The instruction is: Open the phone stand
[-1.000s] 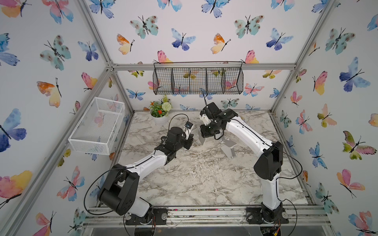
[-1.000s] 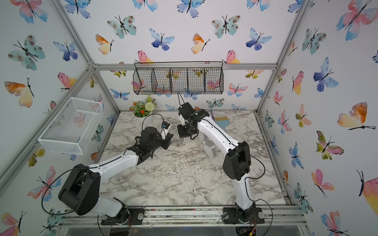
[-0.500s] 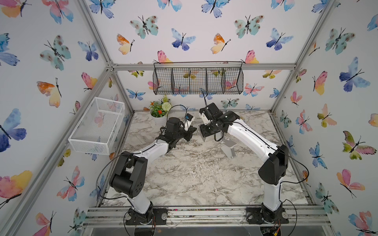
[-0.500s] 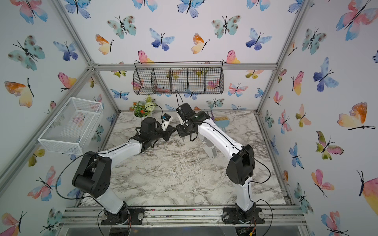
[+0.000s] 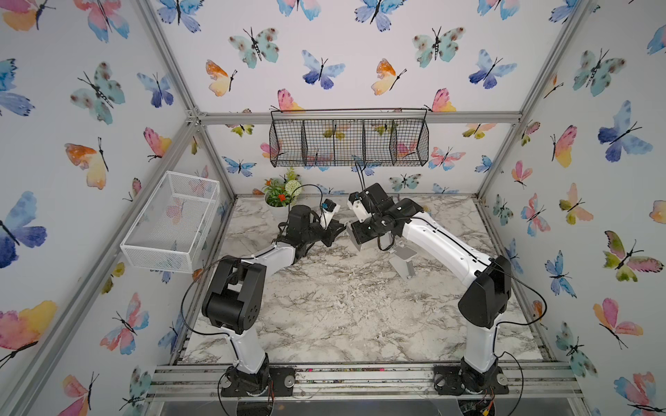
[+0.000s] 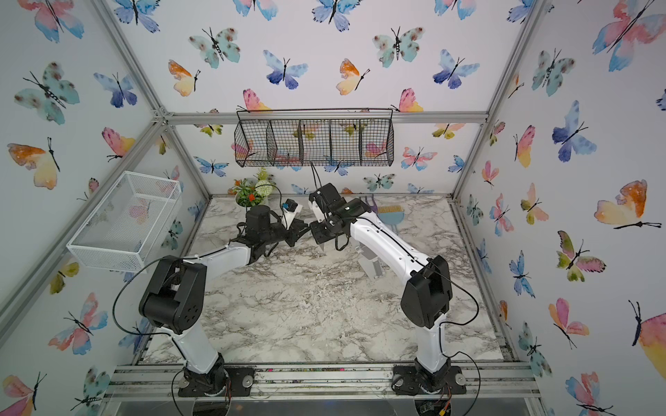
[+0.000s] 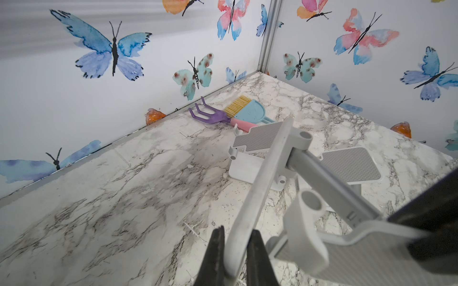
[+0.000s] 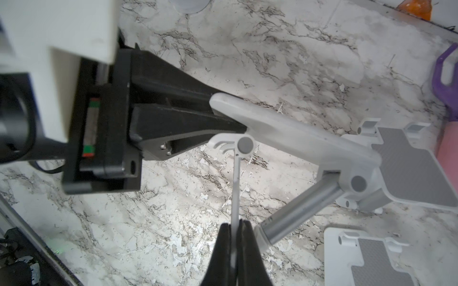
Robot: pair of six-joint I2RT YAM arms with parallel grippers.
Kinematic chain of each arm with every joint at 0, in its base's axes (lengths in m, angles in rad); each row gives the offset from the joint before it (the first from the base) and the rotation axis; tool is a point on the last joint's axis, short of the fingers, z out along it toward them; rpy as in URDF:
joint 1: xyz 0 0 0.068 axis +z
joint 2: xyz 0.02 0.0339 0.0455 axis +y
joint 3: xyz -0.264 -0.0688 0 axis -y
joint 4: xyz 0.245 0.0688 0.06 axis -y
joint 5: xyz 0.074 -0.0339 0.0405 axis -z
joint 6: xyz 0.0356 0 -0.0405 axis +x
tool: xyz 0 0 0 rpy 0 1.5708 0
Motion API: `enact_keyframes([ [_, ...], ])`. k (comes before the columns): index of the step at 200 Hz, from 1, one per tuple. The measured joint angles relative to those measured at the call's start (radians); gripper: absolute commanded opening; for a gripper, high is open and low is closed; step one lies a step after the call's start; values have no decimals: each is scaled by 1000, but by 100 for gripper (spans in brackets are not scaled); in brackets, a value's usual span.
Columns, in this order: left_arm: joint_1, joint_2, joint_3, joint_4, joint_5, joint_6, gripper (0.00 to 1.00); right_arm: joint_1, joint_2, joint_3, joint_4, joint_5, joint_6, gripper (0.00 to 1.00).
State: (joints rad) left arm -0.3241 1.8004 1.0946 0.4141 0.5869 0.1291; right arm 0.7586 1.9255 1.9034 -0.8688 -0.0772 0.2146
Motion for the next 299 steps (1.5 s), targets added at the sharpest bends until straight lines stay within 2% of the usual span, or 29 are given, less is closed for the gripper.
enact_keyframes([
  [84, 26, 80, 10, 69, 151, -19, 0, 28, -57, -100, 37, -36, -6, 2],
  [180, 31, 99, 10, 150, 180, -47, 0, 34, -93, -145, 87, -60, 9, 2],
  [243, 41, 33, -43, 151, 168, -57, 0, 84, -93, -105, 52, 18, 36, 2],
  [249, 43, 19, -54, 150, 163, -59, 0, 89, -93, -96, 43, 21, 39, 6],
  [264, 44, -24, -80, 149, 126, -67, 0, 98, -90, -61, 13, 16, 52, 27],
  [281, 63, -42, -85, 164, -110, -103, 0, 161, -90, -6, -109, -117, 63, 44],
  [287, 82, -43, -85, 164, -205, -118, 0, 201, -90, 13, -137, -154, 66, 47],
  [299, 126, -47, -95, 163, -310, -134, 0, 273, -83, 42, -187, -214, 69, 51],
])
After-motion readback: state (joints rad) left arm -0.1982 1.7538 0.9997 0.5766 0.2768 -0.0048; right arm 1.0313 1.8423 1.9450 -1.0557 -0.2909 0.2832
